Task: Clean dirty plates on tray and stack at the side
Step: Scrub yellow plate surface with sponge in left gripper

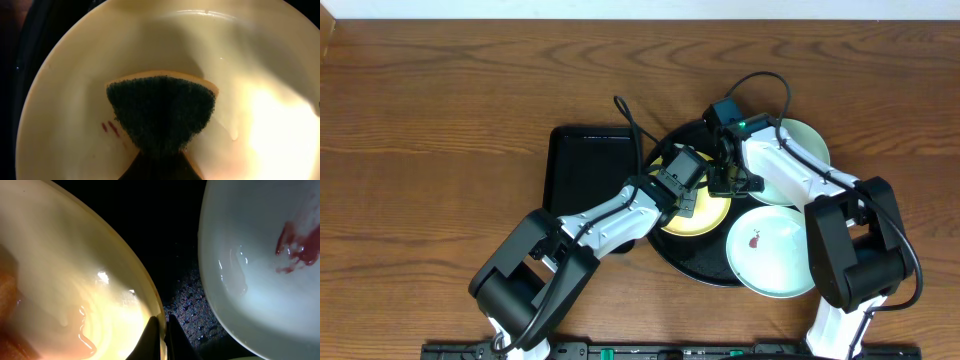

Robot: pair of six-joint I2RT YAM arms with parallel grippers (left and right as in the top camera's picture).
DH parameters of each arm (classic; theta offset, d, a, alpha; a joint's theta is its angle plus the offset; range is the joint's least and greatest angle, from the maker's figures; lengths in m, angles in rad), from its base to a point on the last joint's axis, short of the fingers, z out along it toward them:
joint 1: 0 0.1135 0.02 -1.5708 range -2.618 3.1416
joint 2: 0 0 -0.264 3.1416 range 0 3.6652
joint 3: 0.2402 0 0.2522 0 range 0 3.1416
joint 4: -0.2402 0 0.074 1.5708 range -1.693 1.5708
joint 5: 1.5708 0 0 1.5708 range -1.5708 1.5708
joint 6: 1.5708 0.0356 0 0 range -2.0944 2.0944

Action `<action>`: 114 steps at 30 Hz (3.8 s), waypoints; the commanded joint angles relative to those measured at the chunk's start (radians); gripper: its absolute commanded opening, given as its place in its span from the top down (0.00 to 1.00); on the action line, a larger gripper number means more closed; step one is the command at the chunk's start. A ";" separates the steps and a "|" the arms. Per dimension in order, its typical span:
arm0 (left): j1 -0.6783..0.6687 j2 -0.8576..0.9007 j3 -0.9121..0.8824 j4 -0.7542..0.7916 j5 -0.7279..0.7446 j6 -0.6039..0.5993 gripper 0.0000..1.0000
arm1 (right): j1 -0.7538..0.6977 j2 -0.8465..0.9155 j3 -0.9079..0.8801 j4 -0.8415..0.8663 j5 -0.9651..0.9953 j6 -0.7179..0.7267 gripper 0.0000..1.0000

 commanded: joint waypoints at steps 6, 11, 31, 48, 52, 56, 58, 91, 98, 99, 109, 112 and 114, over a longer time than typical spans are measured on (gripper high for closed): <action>-0.001 0.029 -0.014 -0.017 -0.134 0.039 0.92 | 0.006 -0.002 -0.015 0.008 -0.017 -0.002 0.99; -0.001 0.030 -0.014 -0.021 -0.174 0.063 0.92 | 0.006 -0.002 -0.017 0.010 -0.017 -0.002 0.99; -0.001 0.029 -0.014 -0.021 -0.332 0.201 0.92 | 0.006 -0.002 -0.017 0.009 -0.016 -0.002 0.99; -0.001 -0.008 0.018 -0.022 -0.510 0.210 0.92 | 0.006 -0.002 -0.017 0.008 -0.017 -0.002 0.99; -0.001 -0.076 0.031 -0.021 -0.501 0.195 0.92 | 0.006 -0.002 -0.017 0.007 -0.017 -0.002 0.99; -0.001 -0.174 0.031 -0.019 -0.445 0.164 0.92 | 0.006 -0.002 -0.017 0.007 -0.016 -0.002 0.99; -0.001 -0.203 0.031 -0.021 -0.382 0.133 0.92 | 0.006 -0.002 -0.017 0.007 -0.017 -0.002 0.99; 0.027 0.077 0.023 0.198 -0.165 0.165 0.92 | 0.006 -0.002 -0.017 0.006 -0.016 -0.002 0.99; 0.070 0.078 0.023 0.175 -0.199 0.181 0.92 | 0.006 -0.002 -0.017 0.006 -0.016 -0.002 0.99; 0.072 0.078 0.023 0.165 -0.199 0.185 0.92 | 0.006 -0.002 -0.017 0.006 -0.016 -0.002 0.99; 0.071 0.078 0.023 0.135 -0.248 0.304 0.92 | 0.006 -0.002 -0.017 0.006 -0.016 -0.002 0.99; 0.071 0.077 0.023 0.120 -0.309 0.332 0.92 | 0.006 -0.002 -0.017 0.007 -0.016 -0.002 0.99; 0.071 0.077 0.023 0.106 -0.323 0.343 0.92 | 0.006 -0.002 -0.017 0.008 -0.016 -0.002 0.99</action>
